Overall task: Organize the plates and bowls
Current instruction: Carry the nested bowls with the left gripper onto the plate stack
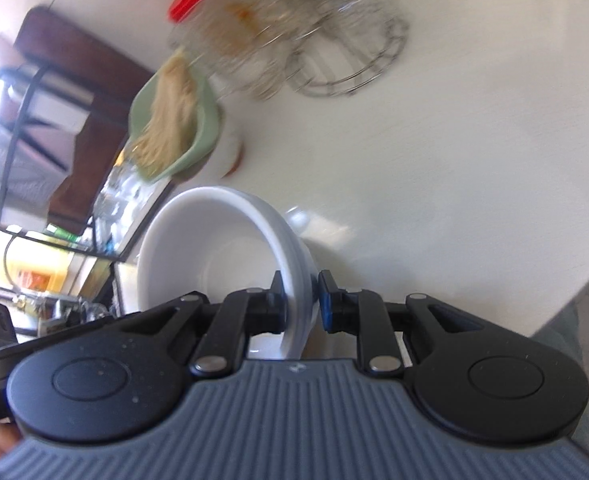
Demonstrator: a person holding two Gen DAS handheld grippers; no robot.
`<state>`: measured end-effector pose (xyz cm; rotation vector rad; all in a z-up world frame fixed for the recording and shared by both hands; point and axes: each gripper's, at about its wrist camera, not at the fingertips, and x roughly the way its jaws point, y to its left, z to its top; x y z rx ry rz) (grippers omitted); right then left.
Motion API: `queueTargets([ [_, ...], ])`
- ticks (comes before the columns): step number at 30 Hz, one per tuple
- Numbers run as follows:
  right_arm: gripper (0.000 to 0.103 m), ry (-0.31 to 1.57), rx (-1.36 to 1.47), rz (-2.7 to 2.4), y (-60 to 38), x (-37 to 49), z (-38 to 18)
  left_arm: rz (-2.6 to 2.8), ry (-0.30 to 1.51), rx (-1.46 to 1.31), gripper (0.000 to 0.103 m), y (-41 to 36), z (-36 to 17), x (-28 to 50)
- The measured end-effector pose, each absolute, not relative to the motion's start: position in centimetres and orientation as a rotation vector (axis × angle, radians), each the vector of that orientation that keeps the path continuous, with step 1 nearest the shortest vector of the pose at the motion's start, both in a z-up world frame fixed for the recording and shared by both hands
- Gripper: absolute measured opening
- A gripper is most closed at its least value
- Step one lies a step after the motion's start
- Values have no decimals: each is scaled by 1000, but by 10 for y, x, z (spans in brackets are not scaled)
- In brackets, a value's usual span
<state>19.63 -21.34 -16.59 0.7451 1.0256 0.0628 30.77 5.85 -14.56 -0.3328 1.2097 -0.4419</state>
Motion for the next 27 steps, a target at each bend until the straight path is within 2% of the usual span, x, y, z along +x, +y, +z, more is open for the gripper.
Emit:
queueTargets([
  [13, 20, 1100, 607, 223, -136, 224, -169, -275, 1213, -433, 26, 135, -154, 282],
  [27, 20, 1140, 534, 208, -144, 241, -186, -240, 1252, -468, 26, 117, -183, 286],
])
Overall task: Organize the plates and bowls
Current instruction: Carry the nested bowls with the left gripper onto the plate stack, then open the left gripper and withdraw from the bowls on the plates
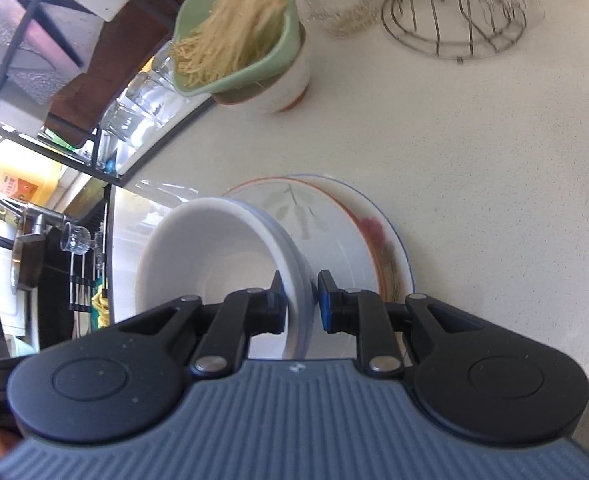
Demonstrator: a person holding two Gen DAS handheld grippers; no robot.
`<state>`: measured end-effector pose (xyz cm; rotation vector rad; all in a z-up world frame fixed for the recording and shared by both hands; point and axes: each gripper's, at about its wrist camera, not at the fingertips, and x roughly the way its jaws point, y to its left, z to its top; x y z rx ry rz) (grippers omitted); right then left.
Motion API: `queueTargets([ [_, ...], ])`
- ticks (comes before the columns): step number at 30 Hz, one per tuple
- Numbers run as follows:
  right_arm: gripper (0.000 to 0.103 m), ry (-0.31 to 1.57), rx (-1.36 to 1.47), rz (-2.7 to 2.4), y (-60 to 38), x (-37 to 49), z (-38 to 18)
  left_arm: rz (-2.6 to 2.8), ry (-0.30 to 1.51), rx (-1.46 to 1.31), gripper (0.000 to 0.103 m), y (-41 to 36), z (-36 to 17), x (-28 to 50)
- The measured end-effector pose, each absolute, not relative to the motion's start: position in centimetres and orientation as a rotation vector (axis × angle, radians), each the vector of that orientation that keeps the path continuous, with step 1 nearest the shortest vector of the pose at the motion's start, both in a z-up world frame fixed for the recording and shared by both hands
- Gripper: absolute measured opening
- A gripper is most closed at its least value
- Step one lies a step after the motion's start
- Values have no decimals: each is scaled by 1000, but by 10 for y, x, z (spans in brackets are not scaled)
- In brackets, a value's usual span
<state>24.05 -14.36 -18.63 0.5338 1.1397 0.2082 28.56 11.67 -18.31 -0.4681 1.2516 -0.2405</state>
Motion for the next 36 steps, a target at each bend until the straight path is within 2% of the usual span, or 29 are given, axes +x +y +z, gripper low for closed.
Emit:
queueTargets([
  [9, 20, 1123, 431, 284, -135, 241, -195, -204, 1232, -486, 26, 120, -191, 278],
  [18, 20, 1105, 443, 301, -139, 245, -199, -186, 1164, -447, 26, 122, -188, 274],
  [19, 22, 1103, 436, 307, -138, 246, -199, -185, 1158, -444, 26, 121, -187, 273],
  [21, 45, 1087, 398, 321, -135, 245, -197, -156, 1147, -420, 26, 121, -180, 269],
  [36, 46, 938, 349, 366, -152, 201, -131, -106, 973, -375, 26, 114, -92, 202],
])
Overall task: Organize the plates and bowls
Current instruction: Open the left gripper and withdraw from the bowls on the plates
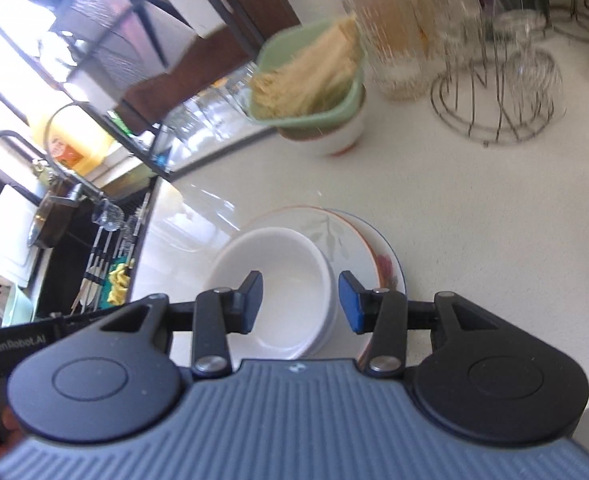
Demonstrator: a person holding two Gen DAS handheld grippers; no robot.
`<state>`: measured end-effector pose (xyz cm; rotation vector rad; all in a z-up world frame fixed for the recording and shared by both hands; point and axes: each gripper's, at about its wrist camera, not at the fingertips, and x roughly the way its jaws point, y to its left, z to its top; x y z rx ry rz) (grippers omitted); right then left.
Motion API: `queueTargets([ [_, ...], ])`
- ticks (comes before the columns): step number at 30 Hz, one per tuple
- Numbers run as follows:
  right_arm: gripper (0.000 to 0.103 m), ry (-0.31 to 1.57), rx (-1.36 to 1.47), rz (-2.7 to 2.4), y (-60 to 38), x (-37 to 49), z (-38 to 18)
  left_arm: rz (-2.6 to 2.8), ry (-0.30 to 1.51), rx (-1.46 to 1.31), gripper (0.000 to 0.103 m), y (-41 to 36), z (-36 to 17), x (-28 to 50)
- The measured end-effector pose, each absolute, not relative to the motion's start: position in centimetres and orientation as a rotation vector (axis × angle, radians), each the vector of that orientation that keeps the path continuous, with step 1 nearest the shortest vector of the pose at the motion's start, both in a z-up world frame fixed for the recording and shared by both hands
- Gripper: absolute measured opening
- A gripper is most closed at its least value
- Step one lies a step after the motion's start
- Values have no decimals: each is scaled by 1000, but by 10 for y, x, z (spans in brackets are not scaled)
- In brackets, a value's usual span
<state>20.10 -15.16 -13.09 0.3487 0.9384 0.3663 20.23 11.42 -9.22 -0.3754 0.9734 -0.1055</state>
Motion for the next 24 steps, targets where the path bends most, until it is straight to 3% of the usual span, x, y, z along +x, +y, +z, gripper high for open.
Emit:
queueTargets([
  [10, 46, 790, 306, 419, -166, 146, -65, -103, 834, -342, 30, 96, -31, 142],
  [24, 46, 659, 272, 468, -170, 49, -30, -67, 729, -316, 40, 95, 7, 31],
])
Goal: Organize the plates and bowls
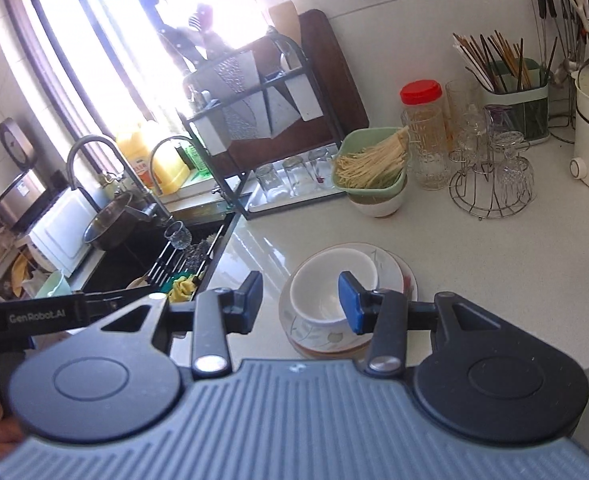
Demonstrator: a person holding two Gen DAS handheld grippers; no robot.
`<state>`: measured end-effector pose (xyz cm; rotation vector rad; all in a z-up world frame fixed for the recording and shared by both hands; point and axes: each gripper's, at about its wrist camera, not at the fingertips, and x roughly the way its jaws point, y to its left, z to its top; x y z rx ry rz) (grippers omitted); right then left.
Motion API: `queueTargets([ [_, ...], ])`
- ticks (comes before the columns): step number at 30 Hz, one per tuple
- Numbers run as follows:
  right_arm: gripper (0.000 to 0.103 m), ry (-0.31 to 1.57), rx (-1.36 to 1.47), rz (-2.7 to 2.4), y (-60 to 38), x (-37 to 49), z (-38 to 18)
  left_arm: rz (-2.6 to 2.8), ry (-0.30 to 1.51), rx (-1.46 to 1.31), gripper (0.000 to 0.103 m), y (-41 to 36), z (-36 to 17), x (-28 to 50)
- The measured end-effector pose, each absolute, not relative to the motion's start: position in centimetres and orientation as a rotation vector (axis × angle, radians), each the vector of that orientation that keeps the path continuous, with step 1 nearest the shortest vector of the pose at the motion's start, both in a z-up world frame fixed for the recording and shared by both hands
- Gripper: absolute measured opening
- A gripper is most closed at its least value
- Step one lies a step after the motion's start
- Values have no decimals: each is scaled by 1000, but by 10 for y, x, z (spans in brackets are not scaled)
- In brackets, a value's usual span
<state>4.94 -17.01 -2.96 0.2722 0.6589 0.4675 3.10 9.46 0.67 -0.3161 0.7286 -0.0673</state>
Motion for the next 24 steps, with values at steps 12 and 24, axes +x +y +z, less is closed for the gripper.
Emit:
queueTargets([
  [12, 46, 596, 241, 448, -183, -24, -28, -25, 688, -262, 53, 77, 8, -47],
  [24, 46, 581, 213, 433, -203, -72, -38, -12, 696, -247, 55, 64, -4, -98],
])
